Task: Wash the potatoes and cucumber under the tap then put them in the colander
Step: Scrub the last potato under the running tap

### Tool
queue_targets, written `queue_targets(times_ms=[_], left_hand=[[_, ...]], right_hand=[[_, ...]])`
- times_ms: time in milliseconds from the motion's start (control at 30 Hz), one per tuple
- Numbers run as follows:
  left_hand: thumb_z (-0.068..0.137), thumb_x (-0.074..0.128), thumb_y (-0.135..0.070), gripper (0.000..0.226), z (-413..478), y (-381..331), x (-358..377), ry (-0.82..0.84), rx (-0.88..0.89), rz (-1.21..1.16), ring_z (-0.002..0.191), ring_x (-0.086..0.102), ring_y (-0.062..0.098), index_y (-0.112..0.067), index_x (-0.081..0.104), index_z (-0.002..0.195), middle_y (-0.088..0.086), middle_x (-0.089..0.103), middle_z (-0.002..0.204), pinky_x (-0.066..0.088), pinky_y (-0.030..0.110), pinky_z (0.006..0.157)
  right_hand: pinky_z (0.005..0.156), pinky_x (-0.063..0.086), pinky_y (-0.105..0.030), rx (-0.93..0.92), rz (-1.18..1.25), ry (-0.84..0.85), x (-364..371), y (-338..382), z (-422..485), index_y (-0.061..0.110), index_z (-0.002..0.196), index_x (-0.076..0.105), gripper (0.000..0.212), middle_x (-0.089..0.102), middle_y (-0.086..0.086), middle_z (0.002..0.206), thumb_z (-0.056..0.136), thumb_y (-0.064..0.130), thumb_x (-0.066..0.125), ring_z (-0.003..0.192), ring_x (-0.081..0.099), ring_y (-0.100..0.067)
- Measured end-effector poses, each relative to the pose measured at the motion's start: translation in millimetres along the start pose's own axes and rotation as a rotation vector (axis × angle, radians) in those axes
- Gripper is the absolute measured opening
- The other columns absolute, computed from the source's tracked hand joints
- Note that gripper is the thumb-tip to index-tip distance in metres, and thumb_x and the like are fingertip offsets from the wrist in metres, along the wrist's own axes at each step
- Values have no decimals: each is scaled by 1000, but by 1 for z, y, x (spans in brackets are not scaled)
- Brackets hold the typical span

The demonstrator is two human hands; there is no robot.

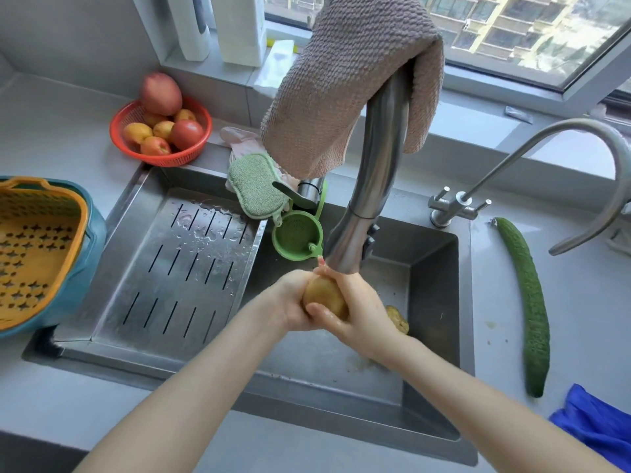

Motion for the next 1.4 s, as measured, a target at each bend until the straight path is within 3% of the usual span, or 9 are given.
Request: queue_targets(times_ms=[167, 267, 367, 467, 600, 900, 1067, 1167, 1400], left_hand=[[93, 36, -11, 29, -9, 0, 22, -42, 211, -20, 66, 60, 19, -6, 58, 74, 9, 61, 72, 50, 25, 57], [93, 44, -14, 30, 5, 9, 23, -345, 588, 78, 66, 54, 19, -15, 55, 65, 2, 58, 68, 42, 23, 54], [93, 51, -23, 13, 4, 23, 23, -591, 928, 483, 77, 56, 18, -21, 57, 82, 0, 63, 81, 41, 28, 65], [88, 63, -27, 13, 5, 32, 15, -509, 1149, 674, 76, 53, 12, -21, 56, 97, 0, 60, 84, 38, 12, 63], [91, 54, -26, 14, 10, 27, 7, -353, 1019, 374, 75, 61, 22, -14, 61, 90, 5, 66, 81, 49, 32, 66], [89, 45, -13, 28, 5, -1, -5, 125, 329, -299, 69, 71, 24, -2, 70, 85, 12, 72, 78, 58, 33, 73], [85, 44, -9, 18, 11, 5, -4, -80, 511, -62, 69, 61, 26, -4, 61, 89, 18, 60, 84, 53, 29, 58], [86, 46, -14, 14, 14, 13, 2, -321, 712, 164, 69, 46, 24, -12, 52, 73, 14, 50, 75, 36, 28, 54], [91, 50, -17, 17, -4, 29, 8, -345, 1114, 685, 85, 53, 20, -3, 59, 96, 8, 54, 93, 45, 32, 75]], right_hand=[[49, 37, -22, -68, -225, -349, -5, -4, 14, 10, 71, 65, 31, 60, -4, 59, 82, 33, 48, 51, 53, -19], [47, 25, -24, 431, 97, -389, 6, 2, 23, 22, 50, 36, 32, 41, 7, 41, 79, 32, 45, 46, 36, -12], [56, 36, -29, 977, 553, -322, 13, -11, 36, 17, 53, 47, 31, 51, 2, 49, 83, 21, 50, 53, 44, -20], [55, 29, -27, 1267, 740, -197, 6, -9, 42, 14, 57, 43, 28, 39, -10, 54, 83, 3, 41, 52, 31, -15], [43, 30, -22, 1099, 647, -165, 5, 7, 36, 12, 75, 48, 15, 47, -7, 59, 81, 24, 42, 46, 37, -18], [76, 49, -38, 594, 119, -74, 9, 20, 2, 11, 105, 41, 41, 64, -8, 95, 94, 50, 44, 90, 60, -25], [44, 27, -24, 799, 469, 13, 2, 17, 18, 10, 68, 45, 59, 39, -7, 53, 73, 68, 54, 44, 32, -17], [40, 20, -15, 1126, 620, 24, 5, 12, 24, 12, 57, 38, 40, 38, -3, 41, 91, 31, 48, 27, 25, -8], [40, 16, -13, 1369, 904, -60, -1, 9, 29, 17, 52, 35, 37, 34, 0, 36, 88, 26, 41, 30, 25, -11]])
Point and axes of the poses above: each hand's wrist, its own z-axis towards the middle knuckle, its own x-axis out of the palm, y = z × x, the point moved 1 cm from there along z, towards the middle knuckle
